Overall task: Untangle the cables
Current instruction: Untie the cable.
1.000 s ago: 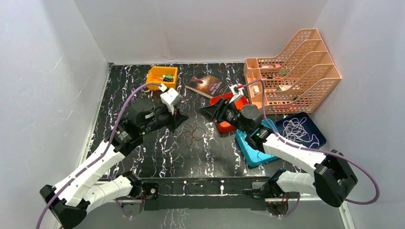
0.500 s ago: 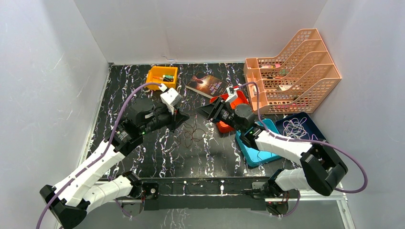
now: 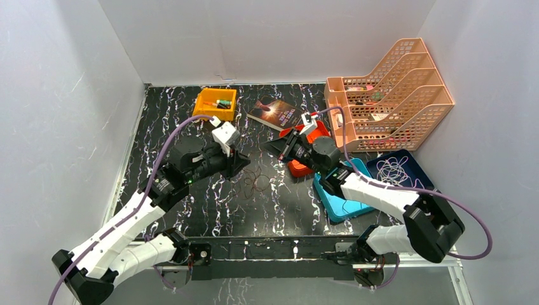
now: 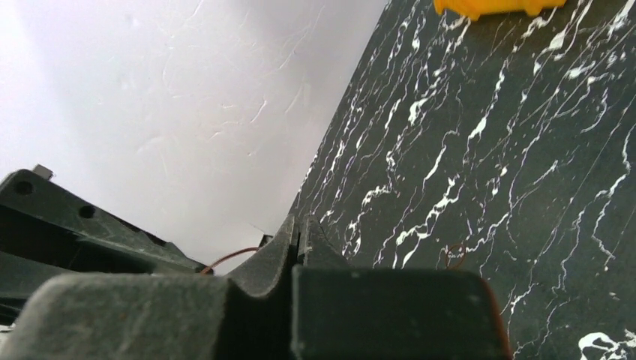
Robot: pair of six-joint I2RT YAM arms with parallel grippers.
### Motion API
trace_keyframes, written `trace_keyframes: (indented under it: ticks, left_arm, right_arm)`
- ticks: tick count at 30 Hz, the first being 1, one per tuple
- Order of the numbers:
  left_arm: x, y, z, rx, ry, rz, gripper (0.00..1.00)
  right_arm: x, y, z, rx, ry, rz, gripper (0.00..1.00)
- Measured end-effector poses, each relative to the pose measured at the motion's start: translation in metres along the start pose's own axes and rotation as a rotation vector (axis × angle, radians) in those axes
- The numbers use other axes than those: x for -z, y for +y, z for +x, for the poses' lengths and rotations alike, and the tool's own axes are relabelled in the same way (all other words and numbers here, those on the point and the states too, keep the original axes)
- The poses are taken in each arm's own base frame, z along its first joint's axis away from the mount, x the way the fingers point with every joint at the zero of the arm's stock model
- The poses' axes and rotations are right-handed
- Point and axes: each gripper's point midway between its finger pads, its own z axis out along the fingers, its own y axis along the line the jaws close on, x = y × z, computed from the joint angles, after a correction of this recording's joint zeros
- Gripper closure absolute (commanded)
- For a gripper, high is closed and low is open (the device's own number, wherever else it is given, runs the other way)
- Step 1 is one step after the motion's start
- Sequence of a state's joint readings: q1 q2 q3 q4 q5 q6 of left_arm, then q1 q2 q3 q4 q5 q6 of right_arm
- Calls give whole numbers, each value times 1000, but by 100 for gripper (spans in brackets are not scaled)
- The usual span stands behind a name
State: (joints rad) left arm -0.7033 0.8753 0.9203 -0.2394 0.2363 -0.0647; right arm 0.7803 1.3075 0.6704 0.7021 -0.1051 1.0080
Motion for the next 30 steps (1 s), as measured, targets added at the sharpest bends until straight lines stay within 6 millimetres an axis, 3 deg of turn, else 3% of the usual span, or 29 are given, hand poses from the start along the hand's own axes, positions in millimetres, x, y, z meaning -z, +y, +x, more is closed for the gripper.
trace_keyframes:
  ticks: [2, 4, 10, 14, 22, 30]
  left_arm:
    - [2, 2, 0, 1, -6, -12, 48]
    - [4, 3, 1, 2, -9, -22, 38]
    - [10, 6, 1, 16, -27, -52, 24]
    - [13, 7, -4, 15, -50, -62, 22]
    - [5, 22, -8, 18, -109, -131, 20]
    - [-12, 36, 0, 15, -125, -182, 33]
  right_arm:
    - [1, 5, -6, 41, -8, 9, 100]
    - [2, 14, -16, 96, -23, 12, 100]
    - [6, 53, -55, 274, -98, -6, 100]
    - [8, 61, -63, 340, -102, 0, 100]
    - [10, 52, -51, 352, -34, 28, 100]
    - [16, 64, -52, 332, -20, 6, 100]
